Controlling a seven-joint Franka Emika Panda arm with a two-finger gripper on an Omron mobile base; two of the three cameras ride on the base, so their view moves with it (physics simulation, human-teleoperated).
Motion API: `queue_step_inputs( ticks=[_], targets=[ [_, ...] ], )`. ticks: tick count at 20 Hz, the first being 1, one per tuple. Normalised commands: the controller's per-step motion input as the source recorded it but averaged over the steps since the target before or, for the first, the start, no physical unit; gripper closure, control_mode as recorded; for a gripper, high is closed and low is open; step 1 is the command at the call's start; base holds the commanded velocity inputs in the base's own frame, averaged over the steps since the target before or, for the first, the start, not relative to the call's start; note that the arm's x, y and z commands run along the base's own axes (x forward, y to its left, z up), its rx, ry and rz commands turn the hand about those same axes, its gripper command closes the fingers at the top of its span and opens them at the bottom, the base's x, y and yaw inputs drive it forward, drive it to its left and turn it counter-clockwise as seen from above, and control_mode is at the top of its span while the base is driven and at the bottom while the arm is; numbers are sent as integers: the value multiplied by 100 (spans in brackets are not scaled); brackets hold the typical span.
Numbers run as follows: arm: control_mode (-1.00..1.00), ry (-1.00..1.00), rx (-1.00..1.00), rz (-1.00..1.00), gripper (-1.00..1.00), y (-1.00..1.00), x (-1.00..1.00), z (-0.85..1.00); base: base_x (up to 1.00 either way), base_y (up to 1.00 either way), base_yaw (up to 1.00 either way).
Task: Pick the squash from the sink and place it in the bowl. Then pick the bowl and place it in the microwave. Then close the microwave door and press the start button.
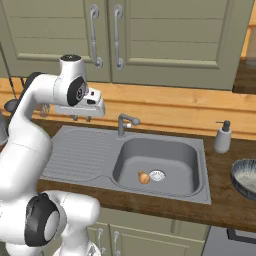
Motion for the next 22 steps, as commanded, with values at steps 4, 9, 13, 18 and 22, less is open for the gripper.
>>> queue_step_inputs(
  ticks=[4, 9, 13, 18, 22],
  targets=[
    [-100, 0, -2, 0, -100, -11, -72, -12, 0, 0, 0],
    [-100, 5, -8, 0, -100, -25, -92, -31, 0, 0, 0],
    [-100, 14, -4, 0, -100, -50, -23, -44, 0, 0, 0],
    [-100, 15, 0, 6, -100, -79, 8, -37, 0, 0, 0],
    [-100, 18, 0, 10, -100, -80, 36, -48, 0, 0, 0]
  ],
)
